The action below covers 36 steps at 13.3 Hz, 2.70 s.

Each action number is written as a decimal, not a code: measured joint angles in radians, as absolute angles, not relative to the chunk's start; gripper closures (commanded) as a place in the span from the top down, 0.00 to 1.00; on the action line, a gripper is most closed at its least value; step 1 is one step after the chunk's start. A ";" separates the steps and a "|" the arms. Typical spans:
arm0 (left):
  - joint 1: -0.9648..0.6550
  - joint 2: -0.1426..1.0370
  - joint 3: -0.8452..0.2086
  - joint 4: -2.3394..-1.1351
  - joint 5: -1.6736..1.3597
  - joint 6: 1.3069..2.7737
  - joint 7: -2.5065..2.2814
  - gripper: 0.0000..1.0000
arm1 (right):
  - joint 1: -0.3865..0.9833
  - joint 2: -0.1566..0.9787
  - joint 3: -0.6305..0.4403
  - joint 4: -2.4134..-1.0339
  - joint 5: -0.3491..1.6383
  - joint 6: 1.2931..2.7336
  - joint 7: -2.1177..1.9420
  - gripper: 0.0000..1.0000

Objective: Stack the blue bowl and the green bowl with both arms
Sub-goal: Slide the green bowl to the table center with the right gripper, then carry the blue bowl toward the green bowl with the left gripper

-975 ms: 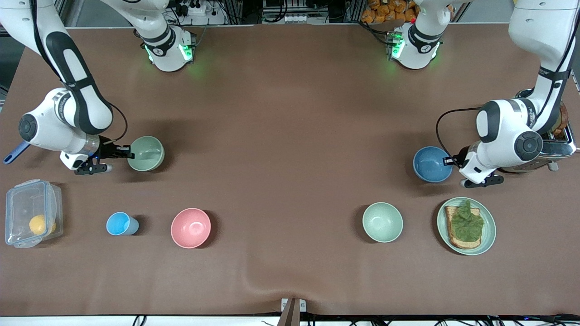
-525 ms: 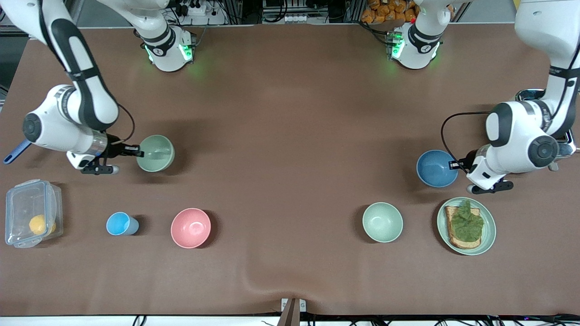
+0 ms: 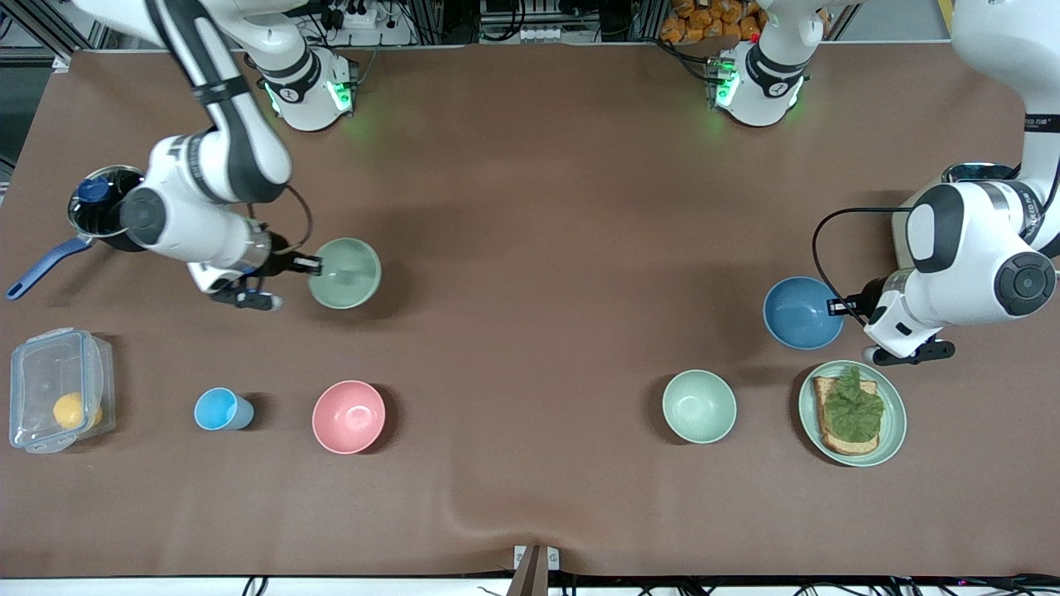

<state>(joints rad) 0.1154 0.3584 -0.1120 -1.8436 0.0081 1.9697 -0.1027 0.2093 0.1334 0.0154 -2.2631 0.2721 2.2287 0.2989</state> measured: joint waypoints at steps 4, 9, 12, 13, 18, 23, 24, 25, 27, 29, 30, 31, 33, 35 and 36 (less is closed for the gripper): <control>0.115 0.358 -0.127 -1.811 0.008 1.933 -0.123 0.00 | 0.442 0.133 0.018 -2.264 0.273 2.316 0.627 0.00; 0.114 0.358 -0.154 -1.764 0.008 1.882 -0.141 0.00 | 0.639 0.149 0.018 -2.274 0.273 2.449 0.899 0.00; 0.114 0.358 -0.161 -1.764 0.005 1.875 -0.143 0.00 | 0.703 0.181 0.017 -2.276 0.273 2.524 0.983 0.00; 0.114 0.358 -0.161 -1.763 0.005 1.874 -0.143 0.00 | 0.725 0.199 0.018 -2.276 0.273 2.557 1.013 0.00; 0.115 0.358 -0.168 -1.749 0.001 1.874 -0.147 0.00 | 0.810 0.273 0.018 -2.270 0.273 2.666 1.119 0.00; 0.117 0.358 -0.174 -1.746 0.000 1.873 -0.154 0.00 | 0.877 0.345 0.017 -2.250 0.273 2.757 1.206 0.00; 0.118 0.358 -0.174 -1.746 0.000 1.872 -0.154 0.00 | 0.887 0.362 0.017 -2.245 0.273 2.775 1.213 0.00; 0.119 0.358 -0.174 -1.746 0.000 1.871 -0.154 0.00 | 0.890 0.375 0.017 -2.240 0.273 2.785 1.215 0.00; 0.119 0.358 -0.174 -1.746 0.000 1.869 -0.154 0.00 | 0.890 0.393 0.014 -2.233 0.273 2.791 1.215 0.00; 0.119 0.358 -0.174 -1.746 0.000 1.868 -0.154 0.00 | 0.890 0.398 0.012 -2.230 0.273 2.792 1.215 0.72; 0.119 0.358 -0.175 -1.746 0.000 1.868 -0.154 0.00 | 0.890 0.399 0.012 -2.229 0.273 2.792 1.215 1.00; 0.119 0.358 -0.175 -1.746 0.000 1.868 -0.154 0.00 | 0.890 0.400 0.010 -2.227 0.273 2.792 1.216 1.00; 0.119 0.358 -0.175 -1.745 0.000 1.868 -0.154 0.00 | 0.888 0.400 0.006 -2.222 0.273 2.792 1.216 1.00; 0.119 0.358 -0.177 -1.745 0.000 1.868 -0.154 0.00 | 0.887 0.398 0.004 -2.206 0.273 2.781 1.222 1.00; 0.118 0.358 -0.180 -1.743 0.000 1.868 -0.154 0.00 | 0.887 0.396 0.003 -2.193 0.273 2.765 1.234 1.00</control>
<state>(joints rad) 0.1185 0.3581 -0.1798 -1.7433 -0.0001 1.8678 -0.1538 0.8873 0.3964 0.0028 -2.1928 0.2732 2.7647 1.2335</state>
